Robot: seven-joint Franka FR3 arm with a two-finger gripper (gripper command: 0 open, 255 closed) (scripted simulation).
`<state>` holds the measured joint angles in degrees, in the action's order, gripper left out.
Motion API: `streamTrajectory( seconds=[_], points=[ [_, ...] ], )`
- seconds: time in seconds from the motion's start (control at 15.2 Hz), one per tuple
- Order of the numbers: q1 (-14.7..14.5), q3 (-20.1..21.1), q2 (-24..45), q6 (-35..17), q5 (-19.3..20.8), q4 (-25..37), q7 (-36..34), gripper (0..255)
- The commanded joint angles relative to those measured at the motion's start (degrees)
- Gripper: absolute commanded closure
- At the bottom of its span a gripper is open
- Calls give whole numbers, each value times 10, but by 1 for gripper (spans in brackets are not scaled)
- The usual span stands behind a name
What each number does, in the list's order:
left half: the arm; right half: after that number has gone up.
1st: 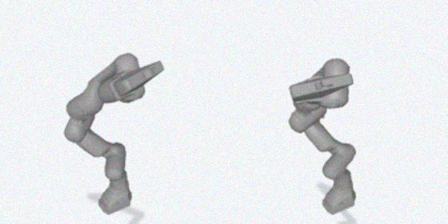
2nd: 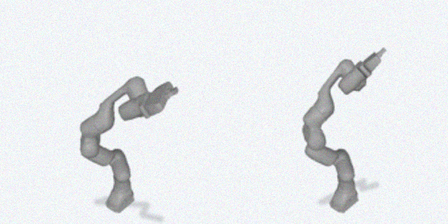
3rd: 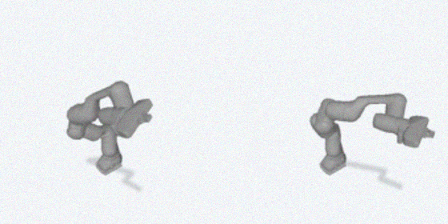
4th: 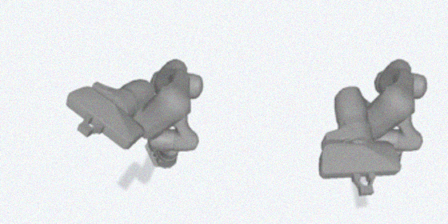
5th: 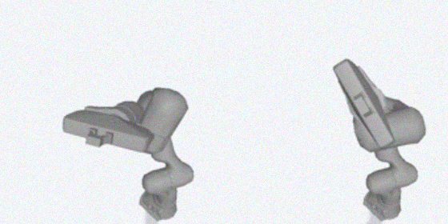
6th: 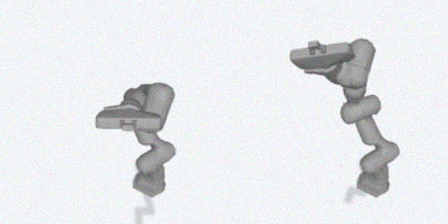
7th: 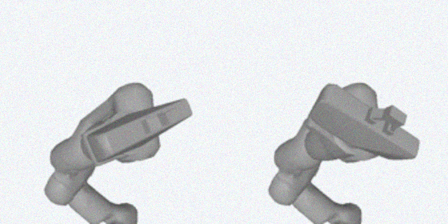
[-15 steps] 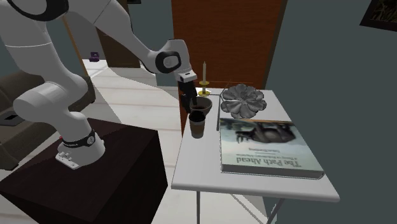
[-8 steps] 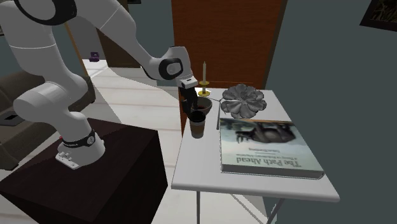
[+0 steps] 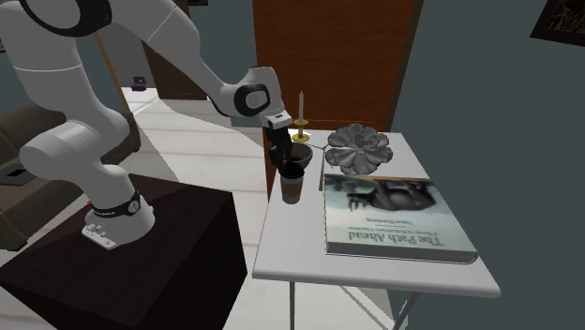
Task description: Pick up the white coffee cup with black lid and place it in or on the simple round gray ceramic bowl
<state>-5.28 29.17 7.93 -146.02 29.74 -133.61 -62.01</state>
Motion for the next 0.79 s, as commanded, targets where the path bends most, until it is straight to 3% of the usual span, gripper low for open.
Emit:
streamTrajectory(
  seconds=[0.0,0.4,0.73],
  points=[
    [-2,1,5,-1,0,-3,-1,255],
    [0,1,5,-1,-1,-3,2,255],
    [5,11,-30,25,-48,1,41,255]
  ],
)
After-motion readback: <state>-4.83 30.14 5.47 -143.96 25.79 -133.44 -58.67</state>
